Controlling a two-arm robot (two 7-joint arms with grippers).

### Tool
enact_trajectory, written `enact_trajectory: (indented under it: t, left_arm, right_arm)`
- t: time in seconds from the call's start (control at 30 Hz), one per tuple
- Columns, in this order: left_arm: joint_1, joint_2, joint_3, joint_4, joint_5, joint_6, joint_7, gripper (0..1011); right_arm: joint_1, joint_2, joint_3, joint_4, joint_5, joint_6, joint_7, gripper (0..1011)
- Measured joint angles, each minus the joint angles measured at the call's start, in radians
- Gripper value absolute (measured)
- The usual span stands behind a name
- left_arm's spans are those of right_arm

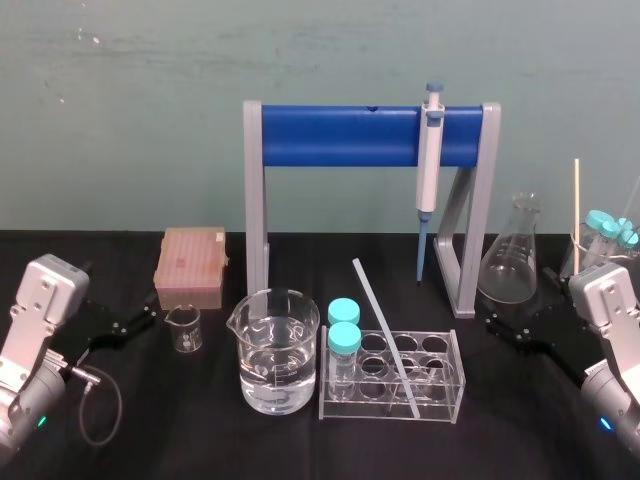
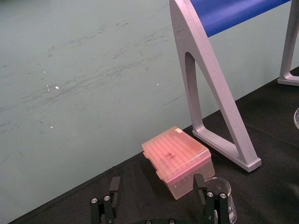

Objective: Pick up the stirring rod with one hand, then place it down.

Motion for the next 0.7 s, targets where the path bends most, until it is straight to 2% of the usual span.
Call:
enact_trajectory:
  t: [0.7]
  left_arm:
    - [0.0, 0.0, 0.0, 0.0, 0.0, 0.0, 0.0, 1000]
  right_arm:
    - [0.0, 0.0, 0.0, 0.0, 0.0, 0.0, 0.0, 1003]
